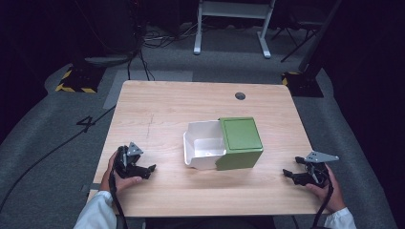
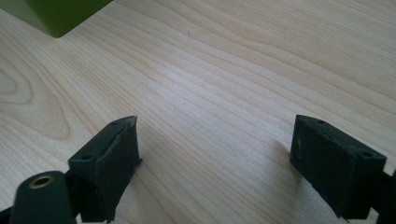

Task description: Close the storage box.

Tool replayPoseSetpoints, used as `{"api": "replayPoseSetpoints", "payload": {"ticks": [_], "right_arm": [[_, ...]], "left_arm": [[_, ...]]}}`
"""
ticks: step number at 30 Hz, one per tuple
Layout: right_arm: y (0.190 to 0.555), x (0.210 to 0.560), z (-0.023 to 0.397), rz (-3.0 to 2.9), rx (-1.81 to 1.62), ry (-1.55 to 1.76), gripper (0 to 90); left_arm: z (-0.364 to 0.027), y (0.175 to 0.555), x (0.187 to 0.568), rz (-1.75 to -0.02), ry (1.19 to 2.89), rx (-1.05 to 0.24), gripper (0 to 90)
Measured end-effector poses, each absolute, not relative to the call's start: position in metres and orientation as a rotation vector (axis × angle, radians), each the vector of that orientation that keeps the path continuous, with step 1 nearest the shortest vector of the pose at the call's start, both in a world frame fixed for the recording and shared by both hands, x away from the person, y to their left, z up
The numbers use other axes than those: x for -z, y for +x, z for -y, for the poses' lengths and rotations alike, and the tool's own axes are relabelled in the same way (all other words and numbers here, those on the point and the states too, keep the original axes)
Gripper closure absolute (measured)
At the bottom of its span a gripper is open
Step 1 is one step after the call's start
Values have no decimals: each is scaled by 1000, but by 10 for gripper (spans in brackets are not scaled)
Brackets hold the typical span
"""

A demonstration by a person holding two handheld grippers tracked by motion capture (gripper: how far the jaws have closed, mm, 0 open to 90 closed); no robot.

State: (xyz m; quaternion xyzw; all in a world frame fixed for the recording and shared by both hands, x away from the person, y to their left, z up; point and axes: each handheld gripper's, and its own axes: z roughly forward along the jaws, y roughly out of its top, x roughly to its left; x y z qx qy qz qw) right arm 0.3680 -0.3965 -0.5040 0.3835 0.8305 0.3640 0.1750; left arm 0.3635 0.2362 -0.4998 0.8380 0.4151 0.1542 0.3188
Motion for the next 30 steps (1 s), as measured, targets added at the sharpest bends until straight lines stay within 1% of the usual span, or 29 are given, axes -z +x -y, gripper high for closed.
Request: {"api": "replayPoseSetpoints", "payload": {"ticks": [1,2,3,5,6,7,8,17,20,22,25,30], "right_arm": [[368,504,397,-2354,-1032,1087,153],[368,504,397,-2354,-1032,1087,153],[368,504,397,-2354,-1033,1089,153],[368,504,397,-2354,-1033,1089,153],[368,504,396,-2354,-1033,1089,153],[368,504,397,-2354,-1032,1089,153],[368,504,397,-2354,-1032,1089,153],[368,504,396,-2353,-1032,1090,153],[368,504,396,-2353,-1032,1089,153],[368,504,396,-2353,-1032,1089,153],[368,504,396,-2354,-1032,1089,154],[368,504,396,-2353,-1032,1089,154]], "left_arm": [[-236,364,500,-1092,2204,-406,206],[-234,364,499,-1085,2204,-405,206],[-231,364,498,-1080,2206,-393,165],[-226,365,496,-1066,2208,-387,162],[-223,365,495,-1065,2204,-385,199],[-220,365,494,-1059,2202,-381,213],[-213,366,490,-1054,2202,-397,201],[-184,371,474,-1006,2169,-437,232],[-177,374,467,-999,2138,-418,232],[-170,376,459,-978,2114,-443,232],[-166,378,453,-980,2077,-437,232],[-160,383,450,-968,2067,-421,231]]}}
